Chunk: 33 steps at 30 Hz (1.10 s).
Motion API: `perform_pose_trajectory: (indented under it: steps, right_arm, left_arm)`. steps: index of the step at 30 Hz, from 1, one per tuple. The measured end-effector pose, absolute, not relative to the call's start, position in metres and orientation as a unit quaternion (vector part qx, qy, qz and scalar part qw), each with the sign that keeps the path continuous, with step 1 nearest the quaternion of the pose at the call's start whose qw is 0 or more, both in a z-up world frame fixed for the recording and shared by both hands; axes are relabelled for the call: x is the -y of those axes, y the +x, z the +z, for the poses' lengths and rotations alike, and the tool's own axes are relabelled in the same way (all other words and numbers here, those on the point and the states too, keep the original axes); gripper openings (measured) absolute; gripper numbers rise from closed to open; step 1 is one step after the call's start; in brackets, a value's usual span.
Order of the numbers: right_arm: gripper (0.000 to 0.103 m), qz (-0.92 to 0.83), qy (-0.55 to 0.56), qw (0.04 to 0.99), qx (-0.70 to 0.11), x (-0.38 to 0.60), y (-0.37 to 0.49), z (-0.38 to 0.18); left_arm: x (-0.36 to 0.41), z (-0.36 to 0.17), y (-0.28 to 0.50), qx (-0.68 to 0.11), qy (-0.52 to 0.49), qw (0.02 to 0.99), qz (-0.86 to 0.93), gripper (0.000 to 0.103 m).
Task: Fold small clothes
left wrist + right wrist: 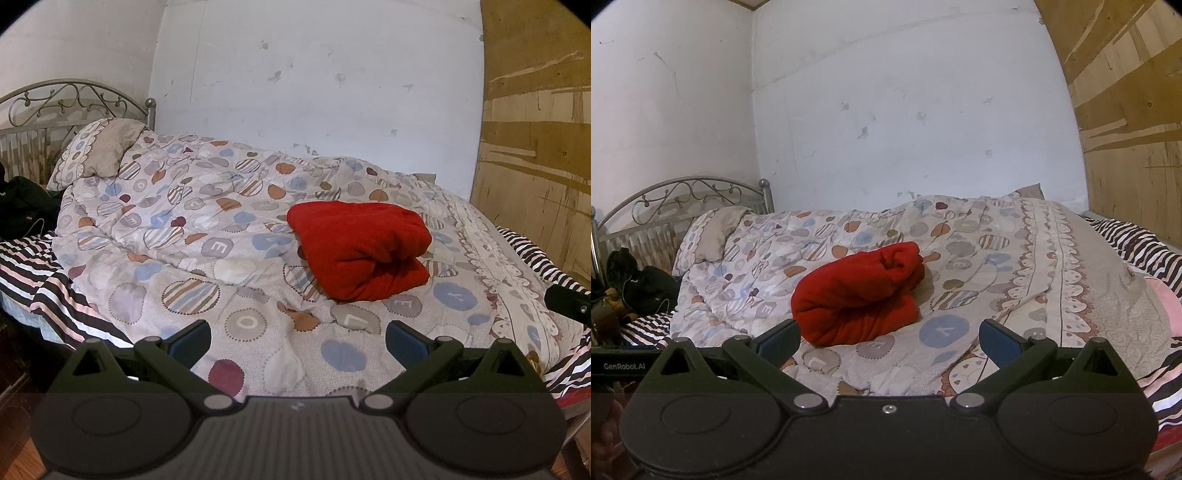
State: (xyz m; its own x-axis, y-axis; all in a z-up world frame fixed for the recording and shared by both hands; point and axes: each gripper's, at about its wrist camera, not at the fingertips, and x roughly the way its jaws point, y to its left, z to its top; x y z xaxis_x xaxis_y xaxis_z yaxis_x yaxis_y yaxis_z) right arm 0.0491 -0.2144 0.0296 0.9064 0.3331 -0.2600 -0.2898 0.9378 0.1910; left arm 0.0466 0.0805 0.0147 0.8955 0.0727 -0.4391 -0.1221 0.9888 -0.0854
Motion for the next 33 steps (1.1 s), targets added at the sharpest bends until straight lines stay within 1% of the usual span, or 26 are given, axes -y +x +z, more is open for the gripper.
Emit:
perform_pose_trajectory:
  steps: [33]
  right_arm:
    - [0.103, 0.162, 0.072, 0.973, -0.146, 0.2131, 0.0467, 0.0298]
  left_arm:
    - [-0.08, 0.0149, 0.0462, -0.223, -0.055, 0.972, 0.05, 0.103]
